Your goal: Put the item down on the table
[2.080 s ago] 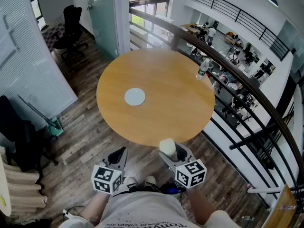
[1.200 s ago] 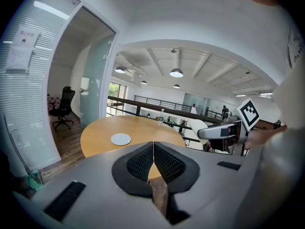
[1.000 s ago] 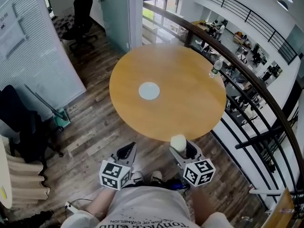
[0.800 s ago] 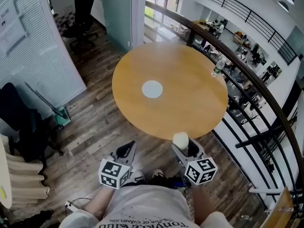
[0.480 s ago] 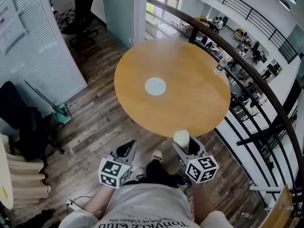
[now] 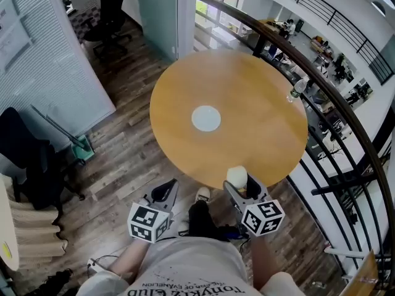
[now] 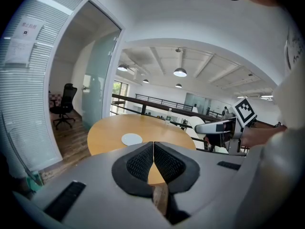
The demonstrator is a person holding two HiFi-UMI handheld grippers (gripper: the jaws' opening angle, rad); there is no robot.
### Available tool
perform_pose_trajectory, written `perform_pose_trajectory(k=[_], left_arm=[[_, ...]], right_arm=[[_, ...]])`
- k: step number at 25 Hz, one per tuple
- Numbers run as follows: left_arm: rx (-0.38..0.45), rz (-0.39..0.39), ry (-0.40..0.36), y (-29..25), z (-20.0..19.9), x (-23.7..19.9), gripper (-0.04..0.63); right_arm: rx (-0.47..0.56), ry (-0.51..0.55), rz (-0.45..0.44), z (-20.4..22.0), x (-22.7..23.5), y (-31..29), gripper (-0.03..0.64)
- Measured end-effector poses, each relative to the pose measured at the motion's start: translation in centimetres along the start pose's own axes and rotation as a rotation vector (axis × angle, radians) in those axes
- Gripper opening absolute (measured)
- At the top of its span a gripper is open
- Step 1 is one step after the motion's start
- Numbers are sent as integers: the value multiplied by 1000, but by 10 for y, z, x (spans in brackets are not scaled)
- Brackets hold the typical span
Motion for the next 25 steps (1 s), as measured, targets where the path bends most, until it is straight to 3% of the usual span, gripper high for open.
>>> perform_pose_trajectory(k=[13,25], left_arm=[[5,-39,2,-96,-79,-67,25],[-30,-44,26,-143,-93,-100,25]], right_arm=[[-29,30,-42,-74,62,-109,322],[-92,36,-60,-85,87,-162,322]])
Point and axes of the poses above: the fingertips, and each gripper's own axes: y backward along the fingers, x to its right, z out of its underside, the point moved 10 cm from there along y, backward along the fingers, and after that the axes turned 12 degrees about z, right-handed, at the moved point
